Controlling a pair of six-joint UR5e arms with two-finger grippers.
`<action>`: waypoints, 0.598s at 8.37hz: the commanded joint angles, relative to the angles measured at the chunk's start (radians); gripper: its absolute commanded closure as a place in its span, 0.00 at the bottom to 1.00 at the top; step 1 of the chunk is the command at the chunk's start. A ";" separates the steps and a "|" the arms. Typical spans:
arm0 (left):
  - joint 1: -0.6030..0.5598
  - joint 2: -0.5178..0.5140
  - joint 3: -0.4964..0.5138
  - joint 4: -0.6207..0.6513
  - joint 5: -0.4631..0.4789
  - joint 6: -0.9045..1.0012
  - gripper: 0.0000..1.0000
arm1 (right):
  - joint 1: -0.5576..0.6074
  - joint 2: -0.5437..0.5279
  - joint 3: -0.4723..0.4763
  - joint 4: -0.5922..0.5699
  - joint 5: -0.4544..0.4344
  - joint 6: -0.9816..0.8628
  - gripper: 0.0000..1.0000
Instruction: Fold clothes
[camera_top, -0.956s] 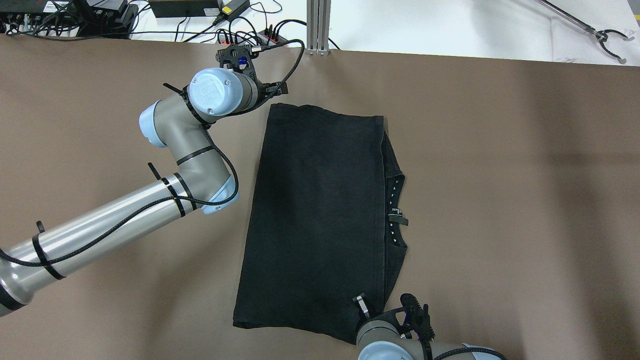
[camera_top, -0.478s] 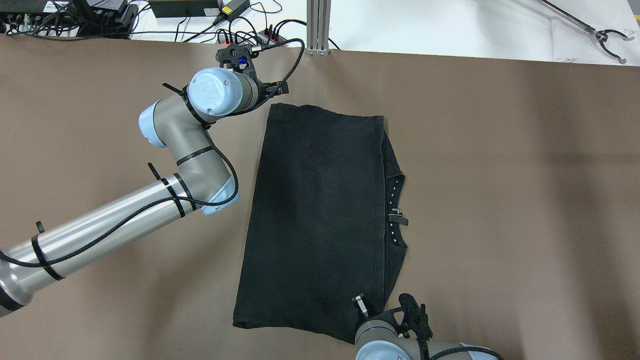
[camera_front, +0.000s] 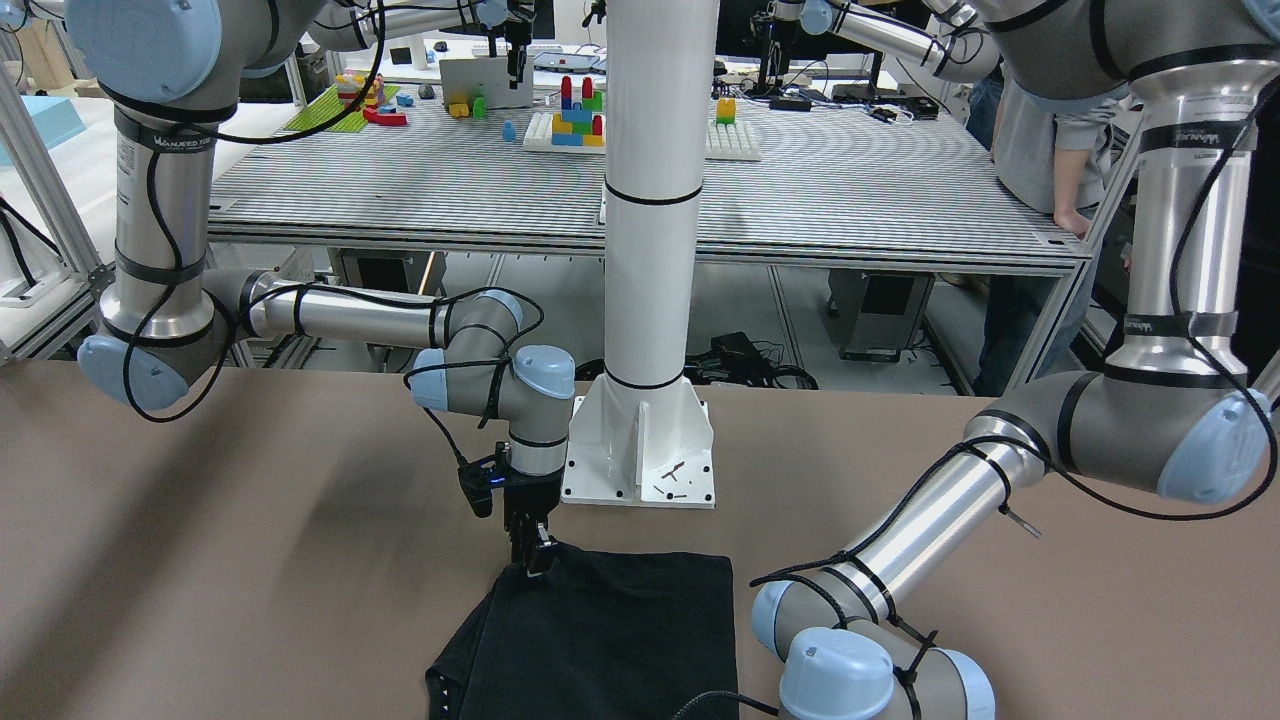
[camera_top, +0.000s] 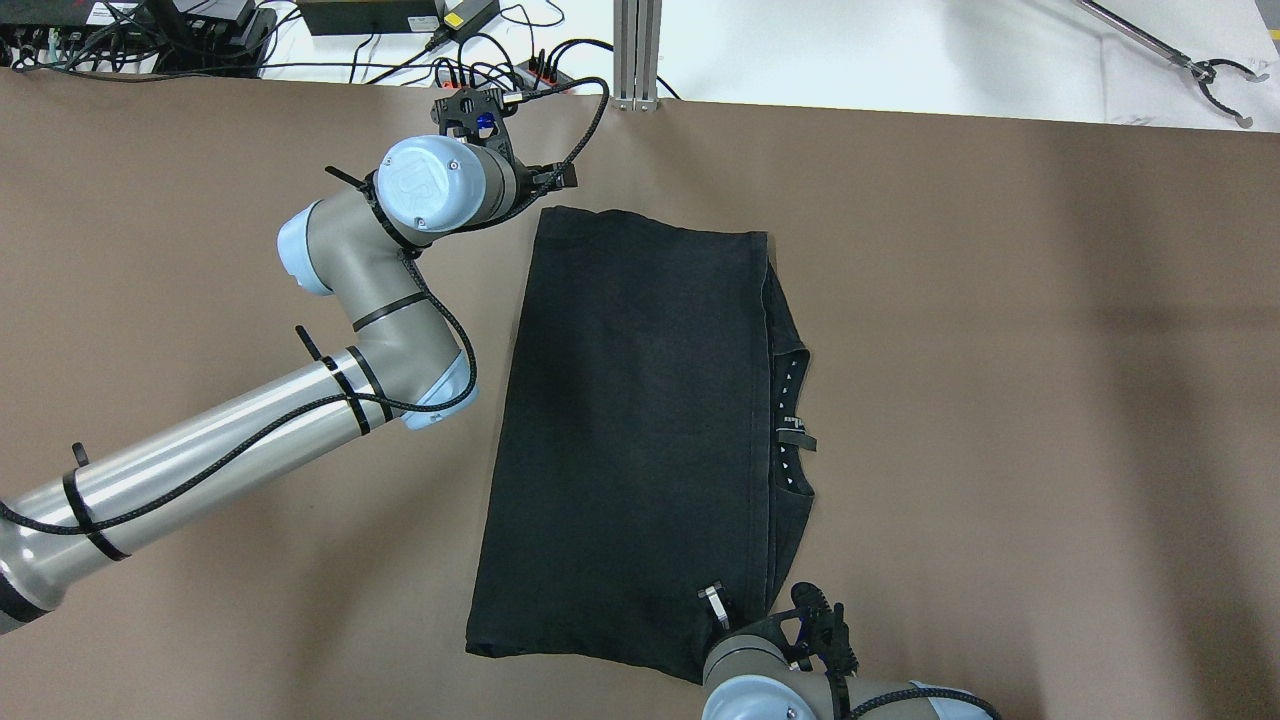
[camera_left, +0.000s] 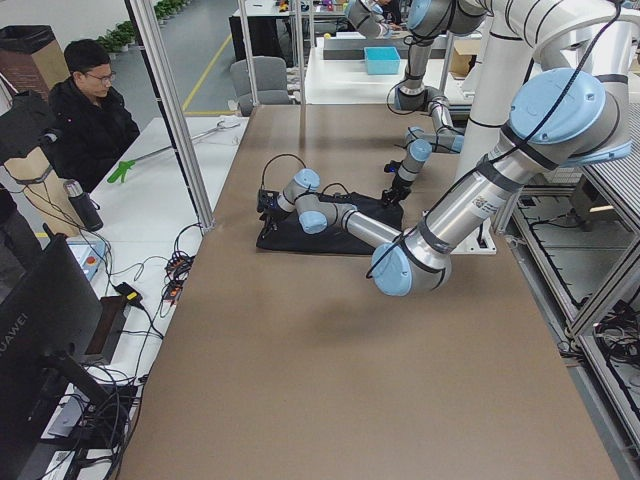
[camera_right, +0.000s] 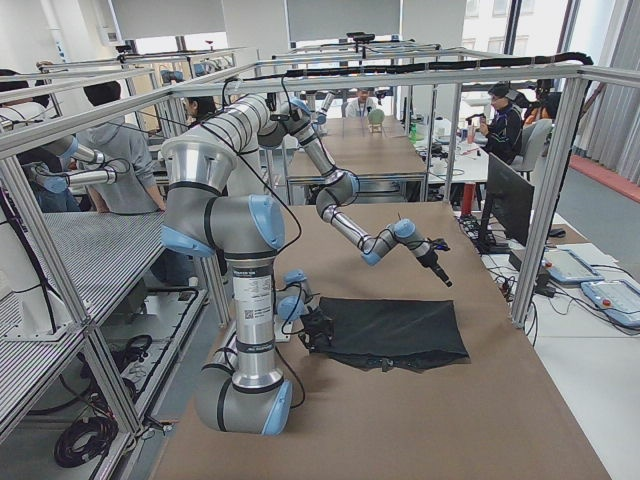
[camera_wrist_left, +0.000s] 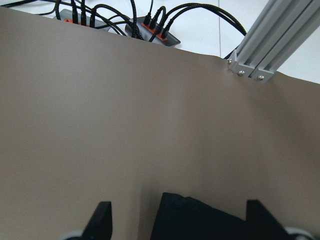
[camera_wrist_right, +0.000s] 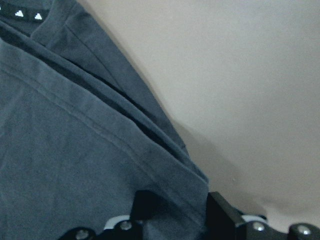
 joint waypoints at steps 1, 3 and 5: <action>0.000 0.003 0.000 0.000 0.000 -0.002 0.06 | 0.019 0.013 0.001 0.003 0.003 -0.031 1.00; 0.000 0.006 -0.003 -0.002 -0.003 -0.012 0.06 | 0.043 0.018 0.070 0.001 0.052 -0.139 1.00; 0.030 0.103 -0.155 0.000 -0.015 -0.111 0.06 | 0.043 -0.005 0.113 0.003 0.072 -0.146 1.00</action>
